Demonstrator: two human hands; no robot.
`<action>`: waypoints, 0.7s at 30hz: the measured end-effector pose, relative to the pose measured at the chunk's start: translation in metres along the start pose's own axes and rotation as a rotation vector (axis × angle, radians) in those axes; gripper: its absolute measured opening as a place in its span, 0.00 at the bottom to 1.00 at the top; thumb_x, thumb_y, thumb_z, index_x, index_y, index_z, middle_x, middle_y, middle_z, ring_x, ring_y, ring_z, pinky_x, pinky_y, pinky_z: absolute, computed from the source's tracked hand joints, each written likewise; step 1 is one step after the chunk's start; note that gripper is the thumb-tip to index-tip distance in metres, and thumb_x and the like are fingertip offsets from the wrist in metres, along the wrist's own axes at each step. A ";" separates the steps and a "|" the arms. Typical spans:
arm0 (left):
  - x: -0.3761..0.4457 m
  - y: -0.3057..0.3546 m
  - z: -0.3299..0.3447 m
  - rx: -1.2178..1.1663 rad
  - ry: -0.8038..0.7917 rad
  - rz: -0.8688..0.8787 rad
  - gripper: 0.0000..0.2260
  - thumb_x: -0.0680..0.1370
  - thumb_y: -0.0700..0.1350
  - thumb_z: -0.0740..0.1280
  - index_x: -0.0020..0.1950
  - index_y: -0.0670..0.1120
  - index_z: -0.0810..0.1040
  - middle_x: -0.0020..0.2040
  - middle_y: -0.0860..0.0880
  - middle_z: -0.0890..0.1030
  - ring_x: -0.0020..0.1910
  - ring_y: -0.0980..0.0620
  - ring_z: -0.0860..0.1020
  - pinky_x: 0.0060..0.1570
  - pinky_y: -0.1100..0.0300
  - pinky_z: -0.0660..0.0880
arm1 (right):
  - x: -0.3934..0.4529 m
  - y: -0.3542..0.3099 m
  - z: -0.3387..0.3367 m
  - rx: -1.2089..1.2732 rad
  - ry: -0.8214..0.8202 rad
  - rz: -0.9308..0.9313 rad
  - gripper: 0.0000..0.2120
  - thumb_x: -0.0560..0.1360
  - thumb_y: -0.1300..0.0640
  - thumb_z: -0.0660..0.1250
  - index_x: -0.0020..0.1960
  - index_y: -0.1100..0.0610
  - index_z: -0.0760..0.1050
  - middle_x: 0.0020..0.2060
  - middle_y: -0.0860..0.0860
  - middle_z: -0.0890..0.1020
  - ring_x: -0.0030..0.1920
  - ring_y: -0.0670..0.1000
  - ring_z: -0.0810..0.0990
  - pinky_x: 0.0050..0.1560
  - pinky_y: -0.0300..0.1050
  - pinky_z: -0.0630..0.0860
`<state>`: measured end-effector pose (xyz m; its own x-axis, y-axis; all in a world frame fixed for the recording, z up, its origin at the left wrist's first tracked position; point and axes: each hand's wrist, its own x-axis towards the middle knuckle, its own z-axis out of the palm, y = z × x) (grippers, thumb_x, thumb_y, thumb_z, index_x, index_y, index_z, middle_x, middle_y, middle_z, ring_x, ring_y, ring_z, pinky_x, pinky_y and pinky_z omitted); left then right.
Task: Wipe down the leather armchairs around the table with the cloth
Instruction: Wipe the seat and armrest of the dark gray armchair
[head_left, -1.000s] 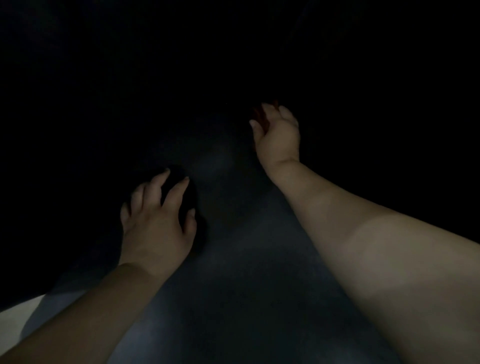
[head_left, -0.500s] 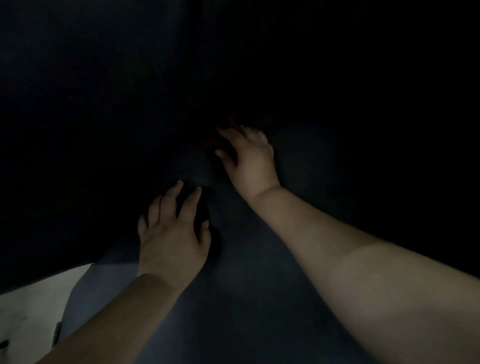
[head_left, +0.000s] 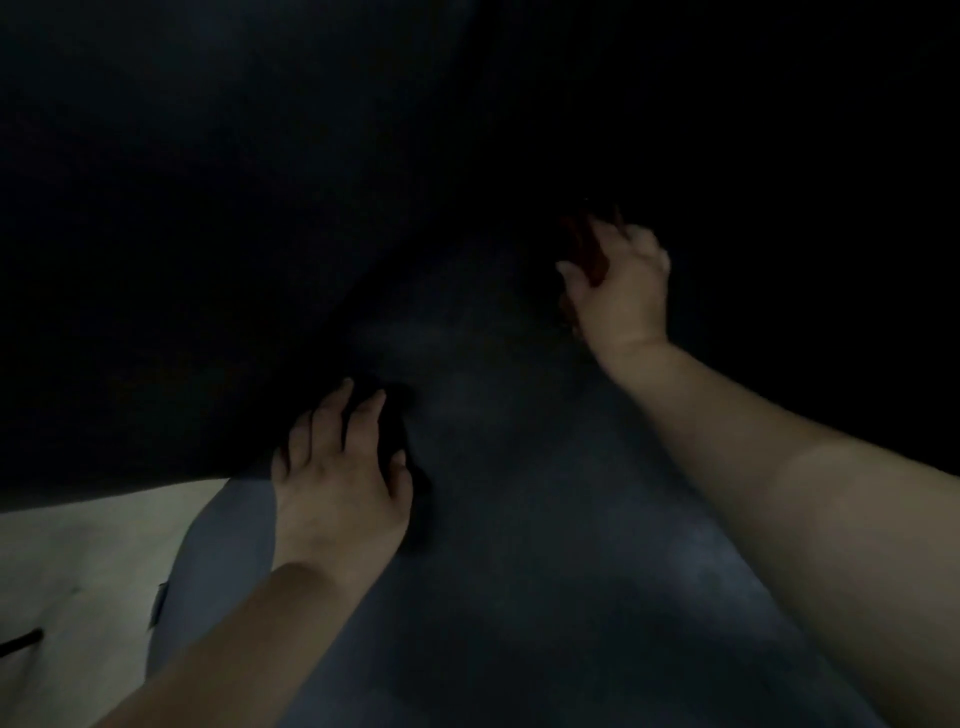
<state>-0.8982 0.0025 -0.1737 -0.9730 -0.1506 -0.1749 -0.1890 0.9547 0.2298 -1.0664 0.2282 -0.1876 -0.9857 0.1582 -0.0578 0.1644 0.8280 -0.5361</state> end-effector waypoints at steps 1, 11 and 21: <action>-0.001 -0.001 0.001 -0.008 0.002 0.001 0.28 0.70 0.47 0.72 0.69 0.45 0.71 0.69 0.42 0.69 0.63 0.39 0.68 0.58 0.39 0.69 | -0.003 -0.003 0.004 -0.012 -0.028 -0.011 0.27 0.76 0.49 0.68 0.73 0.53 0.68 0.69 0.56 0.68 0.67 0.57 0.64 0.69 0.41 0.60; -0.025 -0.007 -0.026 -0.017 -0.093 -0.008 0.26 0.72 0.49 0.68 0.70 0.48 0.69 0.72 0.45 0.66 0.66 0.40 0.66 0.63 0.43 0.64 | -0.161 -0.033 0.017 0.089 -0.260 -0.384 0.25 0.68 0.66 0.74 0.64 0.55 0.78 0.55 0.60 0.79 0.52 0.63 0.77 0.52 0.59 0.76; -0.070 -0.017 -0.104 0.023 -0.194 0.075 0.26 0.77 0.53 0.62 0.74 0.51 0.62 0.74 0.48 0.60 0.71 0.44 0.59 0.67 0.48 0.60 | -0.216 -0.063 -0.049 -0.024 -0.465 0.035 0.24 0.72 0.60 0.68 0.66 0.50 0.68 0.57 0.54 0.70 0.55 0.58 0.75 0.58 0.54 0.75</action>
<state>-0.8402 -0.0301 -0.0655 -0.9401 -0.0285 -0.3396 -0.1115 0.9673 0.2276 -0.8621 0.1681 -0.1005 -0.8904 -0.0670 -0.4503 0.1934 0.8397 -0.5074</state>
